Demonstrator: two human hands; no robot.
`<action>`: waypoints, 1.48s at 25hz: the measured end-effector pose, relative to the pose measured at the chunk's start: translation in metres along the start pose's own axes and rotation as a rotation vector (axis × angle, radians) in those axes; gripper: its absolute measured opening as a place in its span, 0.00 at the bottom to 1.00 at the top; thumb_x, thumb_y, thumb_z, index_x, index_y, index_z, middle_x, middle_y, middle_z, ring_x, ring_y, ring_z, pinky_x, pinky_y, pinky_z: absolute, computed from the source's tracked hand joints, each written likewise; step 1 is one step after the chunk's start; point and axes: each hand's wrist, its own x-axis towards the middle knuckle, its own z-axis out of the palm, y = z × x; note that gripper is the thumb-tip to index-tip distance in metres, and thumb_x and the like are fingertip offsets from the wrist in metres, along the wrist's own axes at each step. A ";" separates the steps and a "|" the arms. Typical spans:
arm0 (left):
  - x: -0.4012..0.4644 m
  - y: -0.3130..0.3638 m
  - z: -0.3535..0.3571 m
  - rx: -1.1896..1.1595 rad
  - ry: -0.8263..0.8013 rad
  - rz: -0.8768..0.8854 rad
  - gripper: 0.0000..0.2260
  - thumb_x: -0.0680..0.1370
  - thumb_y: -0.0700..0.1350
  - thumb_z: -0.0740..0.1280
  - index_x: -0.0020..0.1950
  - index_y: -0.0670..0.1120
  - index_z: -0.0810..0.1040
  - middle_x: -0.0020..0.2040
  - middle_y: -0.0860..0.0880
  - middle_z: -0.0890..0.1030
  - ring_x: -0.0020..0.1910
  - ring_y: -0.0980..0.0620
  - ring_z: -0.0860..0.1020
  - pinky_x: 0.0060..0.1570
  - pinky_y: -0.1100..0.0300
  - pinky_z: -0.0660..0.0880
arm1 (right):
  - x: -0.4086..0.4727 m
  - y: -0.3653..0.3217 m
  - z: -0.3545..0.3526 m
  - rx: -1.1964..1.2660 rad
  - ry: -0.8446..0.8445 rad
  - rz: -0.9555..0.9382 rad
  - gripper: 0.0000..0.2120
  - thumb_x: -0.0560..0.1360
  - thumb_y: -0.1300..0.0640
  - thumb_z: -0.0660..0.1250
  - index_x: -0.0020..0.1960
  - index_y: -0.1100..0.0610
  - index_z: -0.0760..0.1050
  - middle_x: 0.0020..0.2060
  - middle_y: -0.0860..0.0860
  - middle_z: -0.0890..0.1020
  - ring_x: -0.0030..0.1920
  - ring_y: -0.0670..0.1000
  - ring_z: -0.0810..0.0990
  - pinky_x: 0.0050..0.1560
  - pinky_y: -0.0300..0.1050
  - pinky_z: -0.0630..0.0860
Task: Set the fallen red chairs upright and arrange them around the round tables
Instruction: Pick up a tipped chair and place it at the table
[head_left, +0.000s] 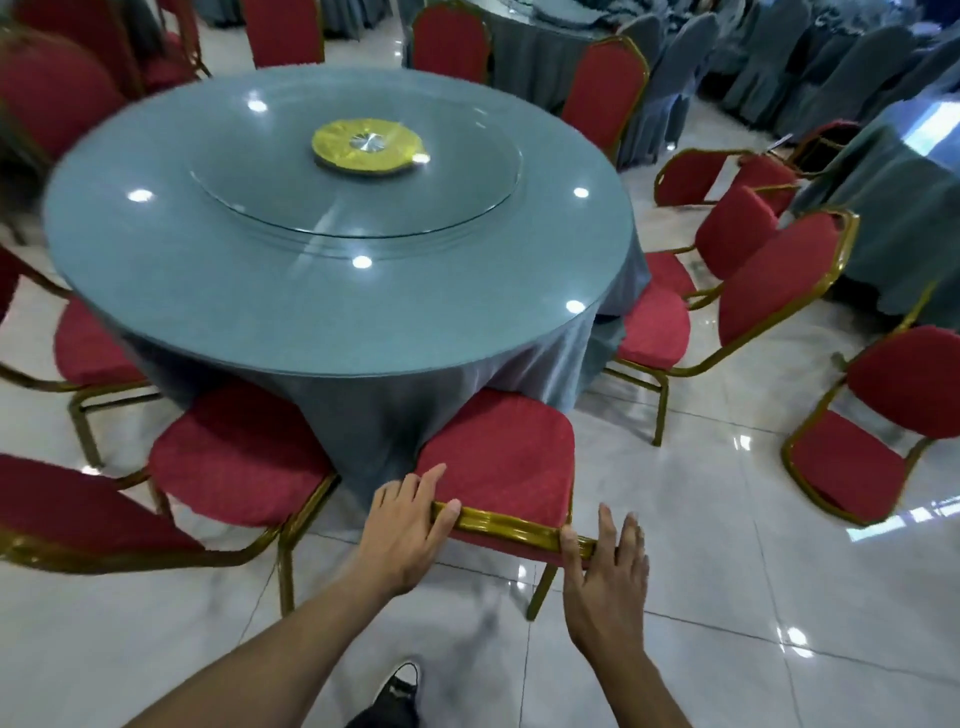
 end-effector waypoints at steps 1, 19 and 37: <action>-0.006 0.008 0.005 0.015 0.009 -0.016 0.35 0.80 0.69 0.36 0.78 0.53 0.61 0.56 0.54 0.72 0.55 0.51 0.70 0.62 0.53 0.66 | 0.003 0.009 -0.004 0.012 0.000 -0.040 0.40 0.75 0.24 0.39 0.81 0.44 0.49 0.82 0.53 0.46 0.81 0.53 0.43 0.80 0.57 0.44; 0.010 0.141 0.083 -0.152 0.226 -0.373 0.30 0.79 0.72 0.44 0.74 0.60 0.66 0.64 0.56 0.70 0.61 0.53 0.69 0.66 0.50 0.64 | 0.185 0.090 -0.078 -0.017 -0.247 -0.463 0.45 0.73 0.24 0.39 0.82 0.49 0.48 0.82 0.53 0.48 0.81 0.53 0.48 0.80 0.56 0.43; 0.055 0.165 0.052 -0.141 -0.070 -0.414 0.14 0.82 0.61 0.51 0.55 0.60 0.75 0.50 0.59 0.77 0.53 0.55 0.75 0.62 0.48 0.71 | 0.231 0.096 -0.086 0.021 -0.310 -0.591 0.31 0.78 0.26 0.43 0.70 0.42 0.67 0.64 0.41 0.71 0.64 0.44 0.69 0.69 0.53 0.68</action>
